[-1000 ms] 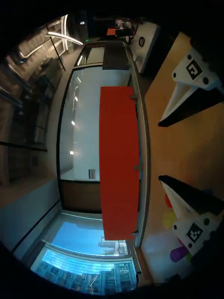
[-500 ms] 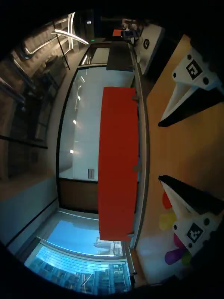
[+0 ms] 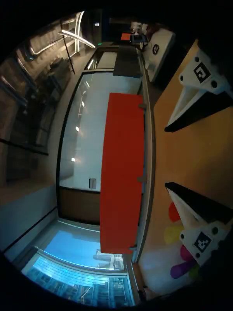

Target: Pour water

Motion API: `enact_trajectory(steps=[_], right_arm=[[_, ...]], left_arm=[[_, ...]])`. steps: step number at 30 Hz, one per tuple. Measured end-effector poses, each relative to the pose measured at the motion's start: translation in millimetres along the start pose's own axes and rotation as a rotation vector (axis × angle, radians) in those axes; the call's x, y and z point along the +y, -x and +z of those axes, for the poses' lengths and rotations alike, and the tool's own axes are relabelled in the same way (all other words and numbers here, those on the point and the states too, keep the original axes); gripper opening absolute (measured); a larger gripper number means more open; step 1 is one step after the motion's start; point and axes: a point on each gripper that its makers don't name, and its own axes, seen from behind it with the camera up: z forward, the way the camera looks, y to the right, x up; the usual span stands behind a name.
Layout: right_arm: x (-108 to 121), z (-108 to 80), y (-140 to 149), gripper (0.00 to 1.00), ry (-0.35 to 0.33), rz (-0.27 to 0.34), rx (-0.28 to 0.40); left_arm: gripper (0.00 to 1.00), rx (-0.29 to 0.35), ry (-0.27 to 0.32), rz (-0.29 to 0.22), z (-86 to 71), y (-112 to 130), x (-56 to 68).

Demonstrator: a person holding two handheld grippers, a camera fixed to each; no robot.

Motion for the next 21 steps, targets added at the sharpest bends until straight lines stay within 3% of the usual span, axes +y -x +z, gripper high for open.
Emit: enact_trajectory(steps=[21], right_arm=[[-1, -1.7, 5, 1.0, 0.006, 0.001, -0.024]], left_arm=[[0.97, -0.019, 0.006, -0.033, -3.7, 23, -7.0]])
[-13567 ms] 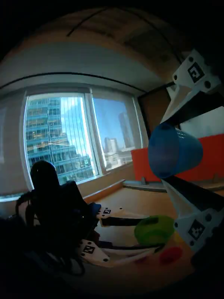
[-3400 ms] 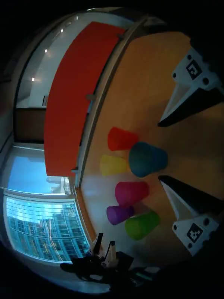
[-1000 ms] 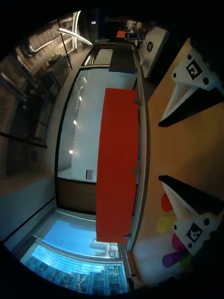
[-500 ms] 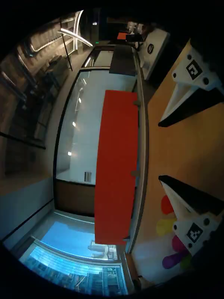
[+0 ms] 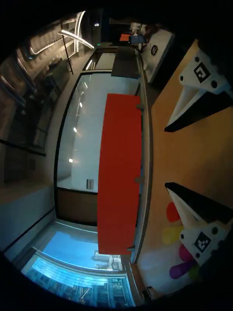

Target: Pour water

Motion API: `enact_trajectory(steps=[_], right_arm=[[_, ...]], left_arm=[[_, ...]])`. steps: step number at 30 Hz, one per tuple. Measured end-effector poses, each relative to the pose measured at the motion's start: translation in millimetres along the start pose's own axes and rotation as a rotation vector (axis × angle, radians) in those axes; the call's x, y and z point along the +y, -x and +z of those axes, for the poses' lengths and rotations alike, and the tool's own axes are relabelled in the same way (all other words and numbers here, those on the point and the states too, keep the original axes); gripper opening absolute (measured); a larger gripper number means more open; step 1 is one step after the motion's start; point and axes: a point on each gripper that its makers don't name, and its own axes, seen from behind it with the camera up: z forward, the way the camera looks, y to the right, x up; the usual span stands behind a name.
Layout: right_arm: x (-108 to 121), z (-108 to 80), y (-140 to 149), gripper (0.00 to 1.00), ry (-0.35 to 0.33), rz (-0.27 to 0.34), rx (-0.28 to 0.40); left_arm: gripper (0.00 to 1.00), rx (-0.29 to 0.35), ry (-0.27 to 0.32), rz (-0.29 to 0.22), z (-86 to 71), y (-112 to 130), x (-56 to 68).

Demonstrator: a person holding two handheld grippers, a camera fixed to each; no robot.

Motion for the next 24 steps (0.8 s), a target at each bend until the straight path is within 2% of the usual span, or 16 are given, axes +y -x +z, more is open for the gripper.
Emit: enact_trajectory(steps=[9, 24], right_arm=[[-0.4, -1.9, -0.3, 1.0, -0.003, 0.004, 0.0], [5.7, -3.5, 2.1, 1.0, 0.006, 0.011, -0.001]], left_arm=[[0.98, -0.025, 0.004, -0.004, 2.4, 6.0, -0.4], [0.98, -0.026, 0.001, -0.004, 4.5, 6.9, -3.1]])
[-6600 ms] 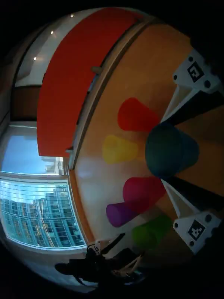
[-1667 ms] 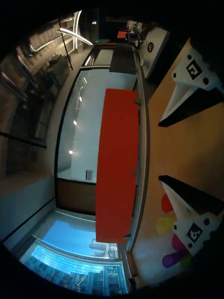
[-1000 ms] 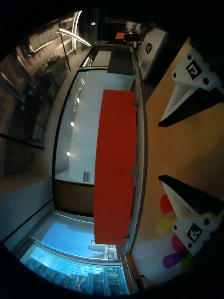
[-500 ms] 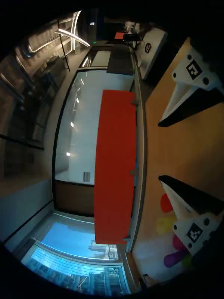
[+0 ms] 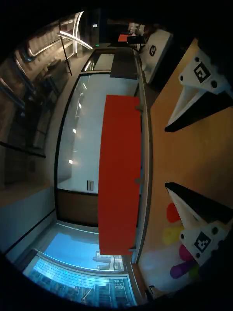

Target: Pour water

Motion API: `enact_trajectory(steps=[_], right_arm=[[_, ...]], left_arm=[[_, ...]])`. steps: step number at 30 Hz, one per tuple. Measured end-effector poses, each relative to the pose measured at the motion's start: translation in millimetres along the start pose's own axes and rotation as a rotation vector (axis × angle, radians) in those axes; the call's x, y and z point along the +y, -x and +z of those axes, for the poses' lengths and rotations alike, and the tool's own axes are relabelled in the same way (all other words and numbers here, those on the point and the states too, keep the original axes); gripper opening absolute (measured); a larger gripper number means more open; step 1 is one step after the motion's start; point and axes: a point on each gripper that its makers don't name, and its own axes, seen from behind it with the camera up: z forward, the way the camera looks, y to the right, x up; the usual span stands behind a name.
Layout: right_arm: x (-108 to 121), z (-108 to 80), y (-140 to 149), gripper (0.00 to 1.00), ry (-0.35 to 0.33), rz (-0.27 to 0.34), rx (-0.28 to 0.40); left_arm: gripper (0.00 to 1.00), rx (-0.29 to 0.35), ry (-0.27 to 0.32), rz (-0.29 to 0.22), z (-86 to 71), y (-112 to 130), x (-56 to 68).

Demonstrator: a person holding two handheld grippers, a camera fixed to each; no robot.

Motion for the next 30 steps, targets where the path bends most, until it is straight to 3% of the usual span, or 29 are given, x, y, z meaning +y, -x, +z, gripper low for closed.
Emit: enact_trajectory(steps=[15, 30], right_arm=[[3.8, -2.2, -1.3, 1.0, -0.008, 0.005, 0.021], [-0.1, -5.8, 6.0, 1.0, -0.057, -0.008, 0.067]], left_arm=[[0.97, -0.002, 0.0, 0.001, 0.1, 0.6, -0.6], [0.98, -0.002, 0.0, 0.001, 0.3, 0.2, 0.1]])
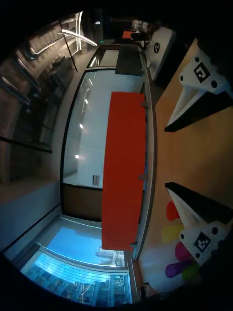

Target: Pour water

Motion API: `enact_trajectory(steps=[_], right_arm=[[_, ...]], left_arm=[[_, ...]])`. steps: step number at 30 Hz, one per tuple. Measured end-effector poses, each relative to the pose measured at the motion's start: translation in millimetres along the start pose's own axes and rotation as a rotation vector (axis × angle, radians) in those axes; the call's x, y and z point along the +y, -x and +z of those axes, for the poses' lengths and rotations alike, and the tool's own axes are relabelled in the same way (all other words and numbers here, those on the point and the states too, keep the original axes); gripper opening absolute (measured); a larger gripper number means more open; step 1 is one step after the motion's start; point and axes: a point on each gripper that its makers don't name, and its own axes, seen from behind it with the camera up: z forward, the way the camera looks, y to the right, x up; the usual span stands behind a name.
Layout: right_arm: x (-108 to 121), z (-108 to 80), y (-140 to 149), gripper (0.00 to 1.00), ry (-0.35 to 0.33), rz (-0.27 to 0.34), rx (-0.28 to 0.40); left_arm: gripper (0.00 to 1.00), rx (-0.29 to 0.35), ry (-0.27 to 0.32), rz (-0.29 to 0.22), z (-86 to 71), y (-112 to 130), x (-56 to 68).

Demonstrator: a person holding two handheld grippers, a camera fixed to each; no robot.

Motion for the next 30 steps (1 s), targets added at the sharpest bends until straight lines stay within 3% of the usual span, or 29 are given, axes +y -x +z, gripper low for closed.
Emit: enact_trajectory(steps=[11, 18, 30], right_arm=[[-11, 2.0, 5, 1.0, -0.057, 0.07, 0.063], [-12, 3.3, 22, 1.0, -0.067, 0.113, 0.064], [-12, 5.1, 39, 1.0, -0.082, 0.125, 0.062]], left_arm=[[0.97, 0.0, 0.0, 0.0, 0.1, 0, 0.0], [0.97, 0.0, 0.0, 0.0, -0.1, 0, 0.2], [0.97, 0.0, 0.0, -0.001, 0.0, 0, 0.7]])
